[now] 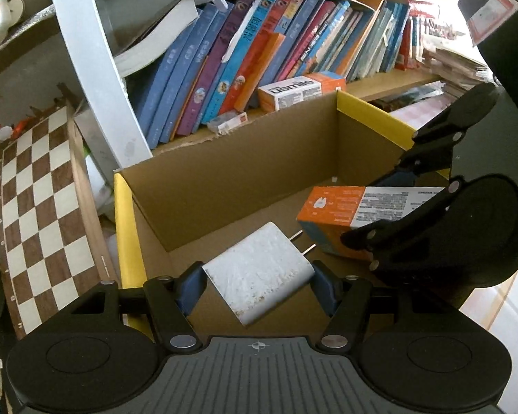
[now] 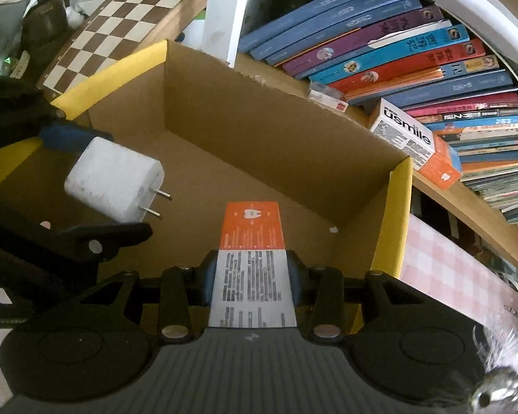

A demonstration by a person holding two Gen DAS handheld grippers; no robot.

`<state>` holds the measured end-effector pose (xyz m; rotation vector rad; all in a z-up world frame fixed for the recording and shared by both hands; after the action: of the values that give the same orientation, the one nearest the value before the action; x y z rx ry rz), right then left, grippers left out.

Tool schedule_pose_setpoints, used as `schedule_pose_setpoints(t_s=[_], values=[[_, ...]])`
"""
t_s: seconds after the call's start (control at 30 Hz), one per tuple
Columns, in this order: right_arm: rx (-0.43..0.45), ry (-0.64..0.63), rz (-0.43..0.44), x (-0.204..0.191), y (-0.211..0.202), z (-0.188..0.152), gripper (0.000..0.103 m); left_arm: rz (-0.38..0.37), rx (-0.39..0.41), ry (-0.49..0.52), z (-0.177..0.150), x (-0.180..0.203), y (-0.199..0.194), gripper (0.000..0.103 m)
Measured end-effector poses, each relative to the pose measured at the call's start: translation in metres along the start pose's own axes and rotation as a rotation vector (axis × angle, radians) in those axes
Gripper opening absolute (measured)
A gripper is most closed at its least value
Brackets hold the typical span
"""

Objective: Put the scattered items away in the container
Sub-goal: 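Open the left tool dropping the charger while the right tool releases the toothpaste box into the yellow box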

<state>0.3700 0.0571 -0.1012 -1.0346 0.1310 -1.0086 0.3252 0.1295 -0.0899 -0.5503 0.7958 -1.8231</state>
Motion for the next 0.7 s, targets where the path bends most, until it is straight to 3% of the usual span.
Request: schedule_pose_setpoints(t_s=[0.2,0.27,0.33,0.7], values=[[0.004,0.003,0.000,0.000,-0.005,-0.001,0.041,0.004,0.001,-0.008,-0.001,-0.001,-0.003,0.069],[0.022,0.007,-0.017,0.003,-0.009,0.002,0.056,0.007,0.010,-0.012,-0.001,-0.002,-0.006,0.073],[0.046,0.014,-0.027,0.006,-0.015,0.004,0.063,0.006,0.024,-0.015,-0.001,-0.001,-0.010,0.075],[0.118,0.086,-0.040,0.023,-0.054,0.002,0.066,0.015,0.108,-0.007,0.008,0.013,-0.041,0.077]])
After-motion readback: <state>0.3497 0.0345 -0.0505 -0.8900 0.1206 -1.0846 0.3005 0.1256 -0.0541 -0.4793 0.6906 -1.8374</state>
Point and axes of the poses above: each gripper's, at about its wrist camera, not at the fingertips, and y roughly the way its jaws point, x to its right, z to its top, the point moved 7 cm from there along y, roughly the way its jaws point, and after that the axes turned 12 degrees about -z, right-handed, at the moved point
